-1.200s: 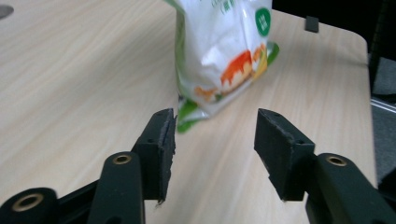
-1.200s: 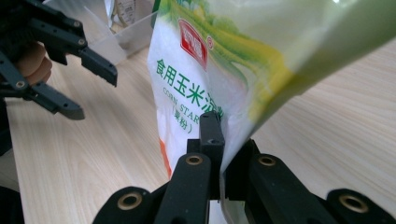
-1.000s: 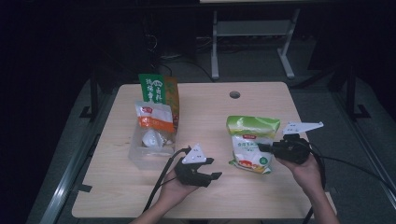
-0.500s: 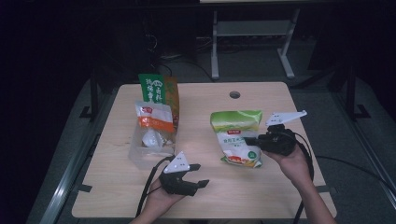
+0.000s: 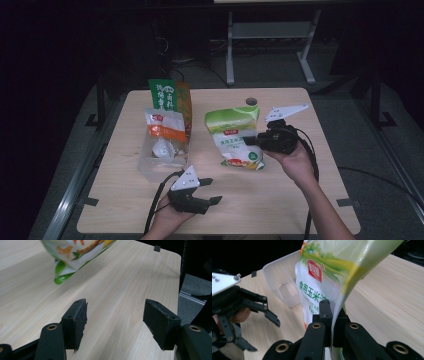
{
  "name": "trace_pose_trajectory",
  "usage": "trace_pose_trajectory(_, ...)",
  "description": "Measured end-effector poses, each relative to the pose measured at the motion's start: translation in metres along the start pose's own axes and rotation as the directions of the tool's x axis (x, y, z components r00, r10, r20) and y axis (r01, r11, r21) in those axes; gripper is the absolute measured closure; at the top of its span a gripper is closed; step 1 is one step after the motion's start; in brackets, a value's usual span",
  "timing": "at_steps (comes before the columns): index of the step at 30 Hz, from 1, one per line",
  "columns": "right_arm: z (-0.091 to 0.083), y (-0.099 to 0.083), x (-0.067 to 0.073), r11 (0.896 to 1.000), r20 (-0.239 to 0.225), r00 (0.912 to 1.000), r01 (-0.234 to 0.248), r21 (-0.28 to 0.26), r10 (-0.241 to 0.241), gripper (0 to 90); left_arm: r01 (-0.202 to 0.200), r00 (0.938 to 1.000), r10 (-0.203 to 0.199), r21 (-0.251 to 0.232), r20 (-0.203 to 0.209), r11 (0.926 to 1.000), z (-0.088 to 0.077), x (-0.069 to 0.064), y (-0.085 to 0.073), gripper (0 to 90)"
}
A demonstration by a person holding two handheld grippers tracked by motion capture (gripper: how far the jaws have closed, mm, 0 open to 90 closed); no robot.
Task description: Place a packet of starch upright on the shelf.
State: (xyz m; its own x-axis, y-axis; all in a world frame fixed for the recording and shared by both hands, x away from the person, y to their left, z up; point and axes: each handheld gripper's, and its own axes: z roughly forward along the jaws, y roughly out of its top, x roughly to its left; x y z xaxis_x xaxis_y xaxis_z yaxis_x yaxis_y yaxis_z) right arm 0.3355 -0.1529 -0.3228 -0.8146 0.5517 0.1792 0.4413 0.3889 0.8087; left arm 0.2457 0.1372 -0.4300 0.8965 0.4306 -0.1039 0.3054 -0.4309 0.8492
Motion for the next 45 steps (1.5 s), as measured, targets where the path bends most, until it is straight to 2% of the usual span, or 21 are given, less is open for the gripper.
trace_pose_trajectory(8, 0.013, 0.018, 0.007, 1.0, -0.023, 0.9997, 0.012, -0.006, -0.012, 89.5, -0.016, 0.9999, 0.016, 0.0, -0.002, 0.9999, -0.004, -0.002, 0.0, 34.7)
trace_pose_trajectory(17, 0.027, 0.041, 0.017, 0.999, -0.049, 0.9977, 0.048, -0.005, -0.048, 89.5, -0.038, 0.9992, 0.038, 0.003, -0.01, 0.9993, -0.004, -0.005, 0.0, 33.4)
trace_pose_trajectory(19, 0.029, 0.045, 0.019, 0.998, -0.056, 0.9967, 0.059, -0.006, -0.06, 89.6, -0.029, 0.9996, 0.029, -0.009, -0.007, 0.9996, -0.003, -0.006, 0.0, 33.2)
trace_pose_trajectory(24, 0.038, 0.055, 0.024, 0.996, -0.065, 0.994, 0.088, -0.009, -0.088, 89.6, -0.04, 0.9992, 0.04, -0.007, -0.006, 0.9992, -0.003, -0.007, -0.001, 33.2)
trace_pose_trajectory(30, 0.048, 0.065, 0.032, 0.997, -0.087, 0.9927, 0.083, -0.011, -0.084, 89.7, -0.04, 0.9992, 0.04, -0.006, 0.0, 0.9992, -0.002, -0.008, -0.001, 33.2)
trace_pose_trajectory(34, 0.054, 0.074, 0.038, 0.995, -0.1, 0.99, 0.098, -0.014, -0.099, 89.7, -0.041, 0.9992, 0.041, -0.007, 0.0, 0.9991, -0.003, -0.009, -0.001, 33.2)
trace_pose_trajectory(37, 0.058, 0.078, 0.041, 0.995, -0.109, 0.9888, 0.1, -0.021, -0.102, 89.7, -0.029, 0.9996, 0.029, -0.015, 0.002, 0.9995, -0.002, -0.01, -0.001, 33.2)
trace_pose_trajectory(44, 0.076, 0.093, 0.052, 0.992, -0.14, 0.9824, 0.121, -0.025, -0.123, 89.8, -0.05, 0.9988, 0.05, -0.013, -0.002, 0.9987, -0.005, -0.008, -0.001, 33.1)
trace_pose_trajectory(45, 0.078, 0.095, 0.054, 0.993, -0.144, 0.9821, 0.119, -0.026, -0.121, 89.8, -0.043, 0.9991, 0.043, -0.015, 0.0, 0.999, -0.005, -0.009, -0.001, 33.1)
